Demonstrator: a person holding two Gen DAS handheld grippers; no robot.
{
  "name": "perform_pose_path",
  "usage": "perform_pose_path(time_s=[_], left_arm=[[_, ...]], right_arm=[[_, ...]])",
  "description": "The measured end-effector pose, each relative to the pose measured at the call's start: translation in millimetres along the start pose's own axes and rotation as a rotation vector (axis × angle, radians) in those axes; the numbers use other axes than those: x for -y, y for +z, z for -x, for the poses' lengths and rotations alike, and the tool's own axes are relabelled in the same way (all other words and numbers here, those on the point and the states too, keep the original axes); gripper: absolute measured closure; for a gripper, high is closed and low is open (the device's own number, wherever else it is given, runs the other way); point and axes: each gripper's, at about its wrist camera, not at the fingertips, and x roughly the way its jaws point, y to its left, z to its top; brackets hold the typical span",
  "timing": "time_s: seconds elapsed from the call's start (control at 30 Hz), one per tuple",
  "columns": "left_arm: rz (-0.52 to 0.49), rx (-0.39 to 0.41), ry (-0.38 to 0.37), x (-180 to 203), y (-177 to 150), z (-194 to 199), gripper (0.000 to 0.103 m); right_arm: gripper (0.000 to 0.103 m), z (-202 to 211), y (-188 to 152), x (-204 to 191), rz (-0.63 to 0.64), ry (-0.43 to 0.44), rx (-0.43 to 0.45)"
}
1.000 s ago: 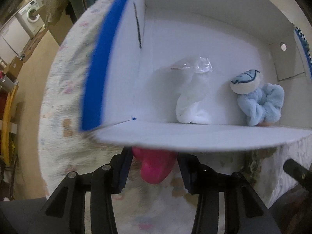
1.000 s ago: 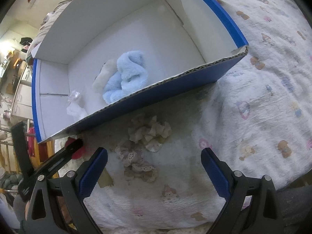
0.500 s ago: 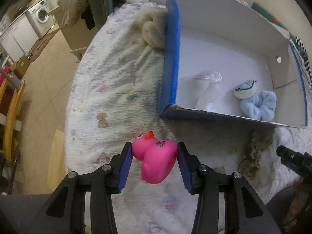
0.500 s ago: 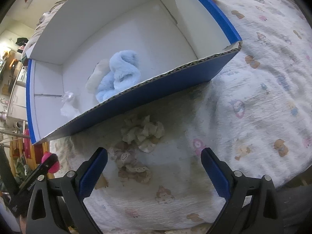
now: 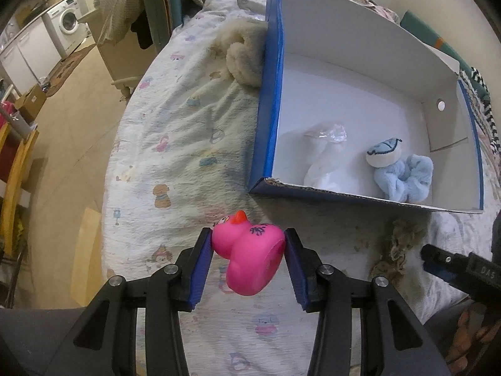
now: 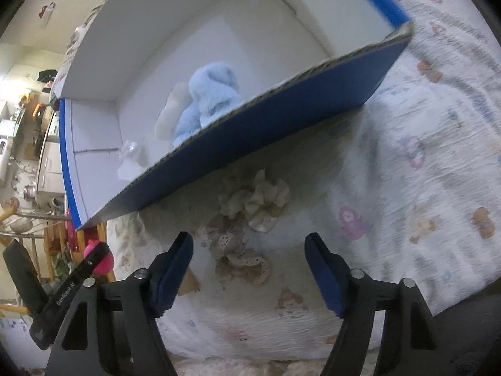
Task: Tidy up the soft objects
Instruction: 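Close the right tool on the lace-trimmed scrunchie while the left tool holds the duck, then carry the duck and scrunchie into the box and open both tools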
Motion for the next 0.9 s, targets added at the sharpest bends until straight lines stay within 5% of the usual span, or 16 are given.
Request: perform_pose_path(time_s=[0.2,0.27,0.3,0.33,0.47,0.7,0.9], left_arm=[[-0.008,-0.011,0.007,3.3,-0.5,-3.8,0.061],[-0.011,-0.013,0.012,2.9,-0.7,-6.8,0.061],[-0.012,-0.014,0.017,2.4,-0.8,-8.3,0.061],[-0.011,-0.015,0.021,1.8,-1.1,-9.1,0.061],[-0.006,-0.017,0.028,-1.8,-3.2,-9.8,0.061],[0.001,-0.020,0.065,-6.1,-6.5,-12.0,0.061],[-0.022,0.005,0.092,-2.9,-11.1,-3.8,0.061]], right_arm=[[0.038,-19.9,-3.8,-17.5,0.068,0.001,-0.062],[0.057,-32.8,-5.9,-25.4,0.103,-0.036,-0.093],[0.078,-39.2,-7.2,-29.5,0.124,-0.052,-0.107],[0.088,-45.0,-8.9,-33.6,0.152,-0.071,-0.123],[0.091,-44.4,-18.2,-44.5,0.232,-0.082,-0.127],[0.091,-13.2,-40.8,-47.9,0.283,0.024,-0.090],[0.091,-1.8,-30.4,-54.3,0.289,0.048,-0.064]])
